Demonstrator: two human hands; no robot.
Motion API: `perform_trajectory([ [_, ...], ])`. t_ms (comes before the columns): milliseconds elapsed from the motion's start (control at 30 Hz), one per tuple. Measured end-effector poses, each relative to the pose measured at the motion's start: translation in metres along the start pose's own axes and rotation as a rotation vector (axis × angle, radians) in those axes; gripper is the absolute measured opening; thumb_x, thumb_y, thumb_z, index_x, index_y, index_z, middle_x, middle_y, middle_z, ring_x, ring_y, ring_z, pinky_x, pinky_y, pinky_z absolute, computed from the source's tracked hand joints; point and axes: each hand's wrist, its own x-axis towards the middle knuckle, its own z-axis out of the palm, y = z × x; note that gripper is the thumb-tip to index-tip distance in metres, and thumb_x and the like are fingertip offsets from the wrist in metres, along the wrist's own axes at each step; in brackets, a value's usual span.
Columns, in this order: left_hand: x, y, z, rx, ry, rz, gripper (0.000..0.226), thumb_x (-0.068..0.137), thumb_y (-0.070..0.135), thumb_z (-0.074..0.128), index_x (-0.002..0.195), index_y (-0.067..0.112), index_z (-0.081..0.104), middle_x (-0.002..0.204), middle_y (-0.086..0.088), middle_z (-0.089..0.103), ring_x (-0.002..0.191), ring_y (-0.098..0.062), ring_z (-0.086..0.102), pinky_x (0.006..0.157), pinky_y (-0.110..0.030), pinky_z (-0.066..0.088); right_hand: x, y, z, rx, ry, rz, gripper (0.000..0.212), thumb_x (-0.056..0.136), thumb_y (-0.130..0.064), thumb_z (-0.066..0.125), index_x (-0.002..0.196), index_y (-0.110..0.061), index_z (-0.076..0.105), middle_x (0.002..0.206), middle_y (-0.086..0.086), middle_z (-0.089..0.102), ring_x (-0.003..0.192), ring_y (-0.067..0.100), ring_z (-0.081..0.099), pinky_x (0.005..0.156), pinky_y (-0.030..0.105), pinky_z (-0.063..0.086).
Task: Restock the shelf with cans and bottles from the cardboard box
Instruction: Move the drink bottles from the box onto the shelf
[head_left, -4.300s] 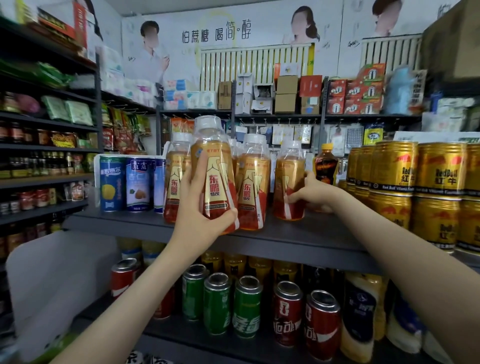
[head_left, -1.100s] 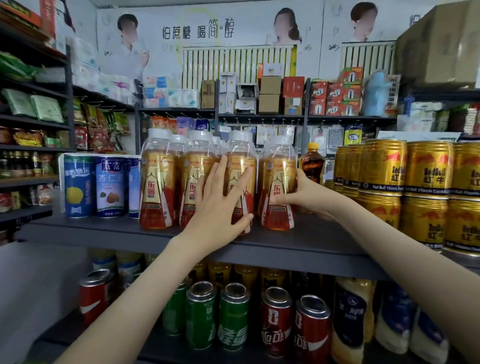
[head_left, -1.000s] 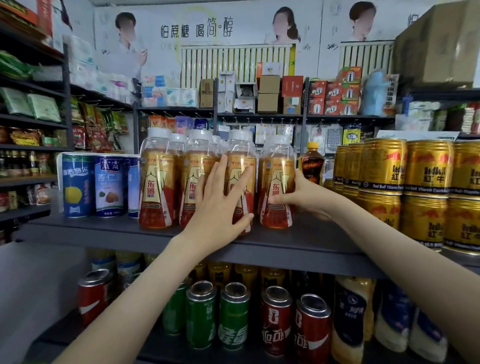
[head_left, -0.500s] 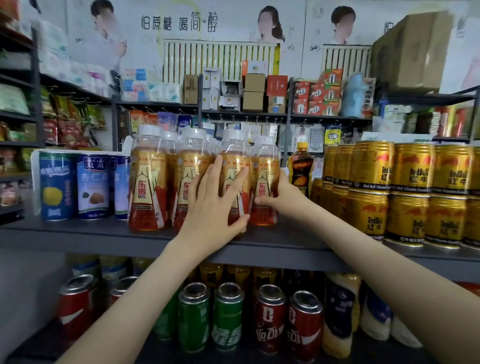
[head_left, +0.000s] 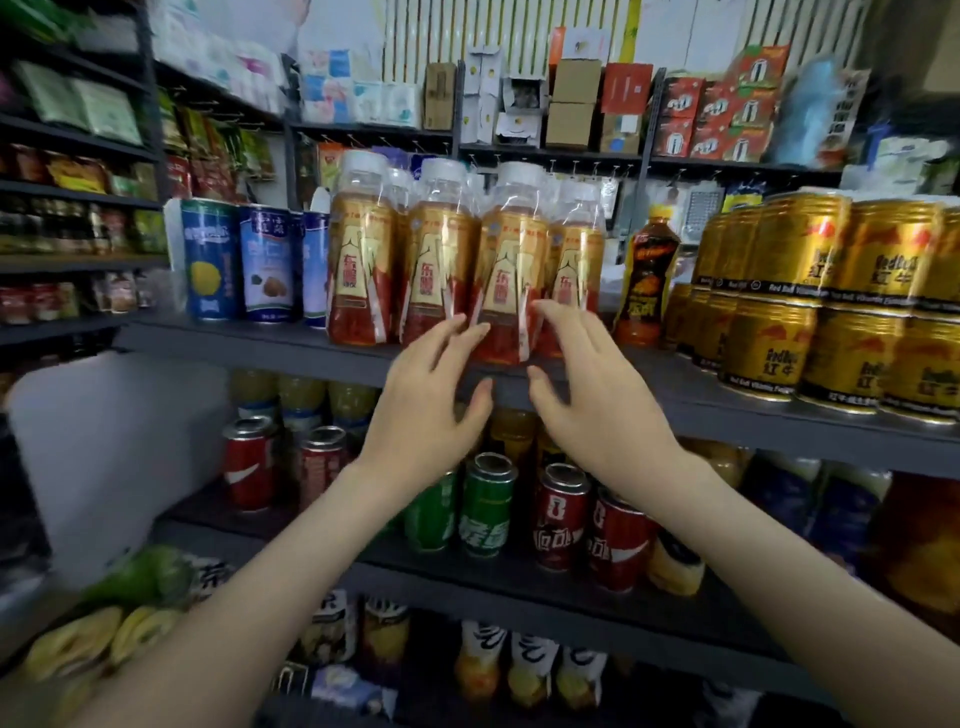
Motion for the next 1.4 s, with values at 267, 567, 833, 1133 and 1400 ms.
perform_trajectory([
  [267, -0.182, -0.001, -0.061, 0.149, -0.171, -0.325, 0.047, 0.090, 0.032, 0.044, 0.129, 0.007, 0.054, 0.126, -0.008, 0.056, 0.116, -0.017, 0.050, 0.097, -0.023, 0.038, -0.108, -0.082, 0.099, 0.325, -0.275, -0.221, 0.041, 0.091, -0.012, 0.059, 0.132, -0.007, 0.051, 0.125, 0.005, 0.057, 0.114, 0.018, 0.055, 0.092, 0.025, 0.046],
  [567, -0.423, -0.017, -0.179, 0.444, -0.578, -1.035, 0.052, 0.095, 0.027, 0.046, 0.145, 0.019, 0.033, 0.142, -0.002, 0.040, 0.129, -0.020, 0.041, 0.101, -0.030, 0.039, -0.215, -0.236, 0.229, 0.575, -0.901, -0.350, 0.050, 0.100, -0.026, 0.042, 0.148, -0.024, 0.027, 0.145, -0.006, 0.035, 0.117, 0.013, 0.049, 0.073, 0.015, 0.043],
  [833, -0.552, -0.082, -0.256, 0.421, -0.611, -1.431, 0.055, 0.093, 0.025, 0.047, 0.145, 0.018, 0.032, 0.137, -0.005, 0.043, 0.122, -0.026, 0.047, 0.095, -0.033, 0.040, -0.249, -0.353, 0.354, 0.586, -1.218, -0.398, 0.052, 0.100, -0.023, 0.043, 0.148, -0.025, 0.025, 0.143, -0.006, 0.033, 0.107, 0.018, 0.054, 0.070, 0.024, 0.040],
  [1133, -0.635, -0.246, -0.334, 0.344, -0.709, -1.640, 0.053, 0.097, 0.025, 0.043, 0.147, 0.018, 0.027, 0.143, -0.006, 0.039, 0.122, -0.027, 0.046, 0.097, -0.034, 0.040, -0.248, -0.469, 0.526, 0.497, -1.455, -0.315, 0.058, 0.099, -0.015, 0.042, 0.151, -0.027, 0.019, 0.153, 0.003, 0.027, 0.131, 0.022, 0.041, 0.092, 0.029, 0.043],
  [1400, -0.684, -0.380, -0.327, 0.321, -0.817, -1.776, 0.057, 0.097, 0.026, 0.042, 0.149, 0.019, 0.019, 0.149, -0.006, 0.031, 0.126, -0.027, 0.042, 0.099, -0.034, 0.041, -0.263, -0.505, 0.663, 0.474, -1.571, -0.192, 0.068, 0.097, -0.014, 0.048, 0.151, -0.034, 0.013, 0.148, 0.001, 0.032, 0.126, 0.019, 0.046, 0.096, 0.034, 0.048],
])
